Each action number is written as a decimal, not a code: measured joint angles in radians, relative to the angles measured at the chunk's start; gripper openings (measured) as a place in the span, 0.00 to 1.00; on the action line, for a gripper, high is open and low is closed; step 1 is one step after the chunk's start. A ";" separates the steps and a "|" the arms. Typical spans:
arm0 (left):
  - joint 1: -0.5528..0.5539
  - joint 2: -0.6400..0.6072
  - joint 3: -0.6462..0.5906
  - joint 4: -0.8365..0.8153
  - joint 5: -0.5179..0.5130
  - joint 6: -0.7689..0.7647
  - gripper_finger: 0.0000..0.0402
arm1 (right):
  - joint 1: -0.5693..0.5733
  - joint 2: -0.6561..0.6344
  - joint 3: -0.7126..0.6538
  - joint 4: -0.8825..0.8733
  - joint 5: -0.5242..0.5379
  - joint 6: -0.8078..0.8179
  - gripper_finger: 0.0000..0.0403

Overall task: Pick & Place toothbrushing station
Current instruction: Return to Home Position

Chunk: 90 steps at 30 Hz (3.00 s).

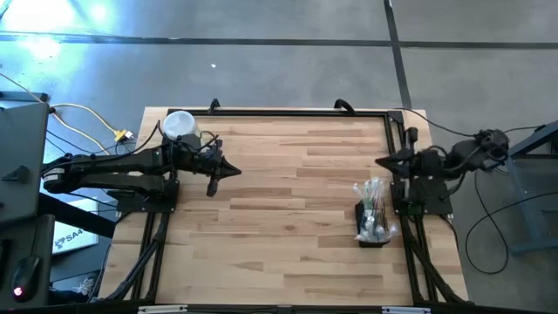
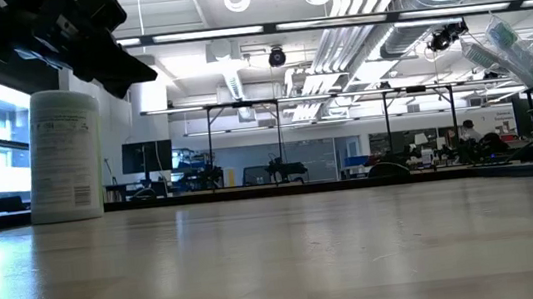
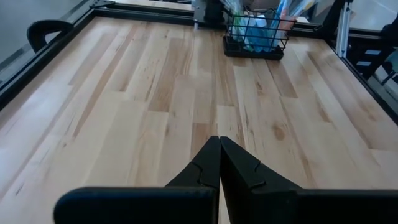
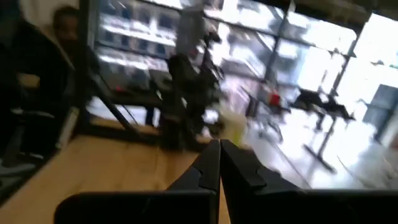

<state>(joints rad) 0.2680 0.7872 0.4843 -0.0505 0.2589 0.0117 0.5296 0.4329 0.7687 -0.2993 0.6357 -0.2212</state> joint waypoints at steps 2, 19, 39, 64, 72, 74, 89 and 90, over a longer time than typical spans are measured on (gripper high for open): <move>0.000 0.000 0.000 0.000 0.000 -0.018 0.00 | -0.031 -0.017 0.000 0.044 -0.074 -0.044 0.00; 0.000 0.000 0.000 -0.002 0.023 -0.017 0.00 | -0.450 -0.121 -0.337 0.287 -0.350 0.089 0.00; 0.000 0.000 0.000 -0.004 0.049 -0.017 0.00 | -0.513 -0.348 -0.759 0.602 -0.478 0.128 0.00; 0.000 -0.482 -0.164 -0.179 0.047 0.016 0.00 | -0.512 -0.351 -0.761 0.468 -0.320 0.225 0.00; 0.000 -0.598 -0.322 -0.057 0.073 0.013 0.00 | -0.512 -0.351 -0.761 0.468 -0.320 0.225 0.00; 0.000 -0.611 -0.379 0.038 0.072 0.010 0.00 | -0.512 -0.351 -0.762 0.468 -0.320 0.225 0.00; 0.000 -0.621 -0.459 0.180 -0.214 0.017 0.00 | -0.512 -0.351 -0.763 0.467 -0.321 0.225 0.00; 0.000 -0.621 -0.459 0.173 -0.225 0.017 0.00 | -0.512 -0.351 -0.763 0.467 -0.321 0.225 0.00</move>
<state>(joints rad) 0.2680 0.1661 0.0250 0.1229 0.0337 0.0288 0.0174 0.0814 0.0059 0.1680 0.3149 0.0040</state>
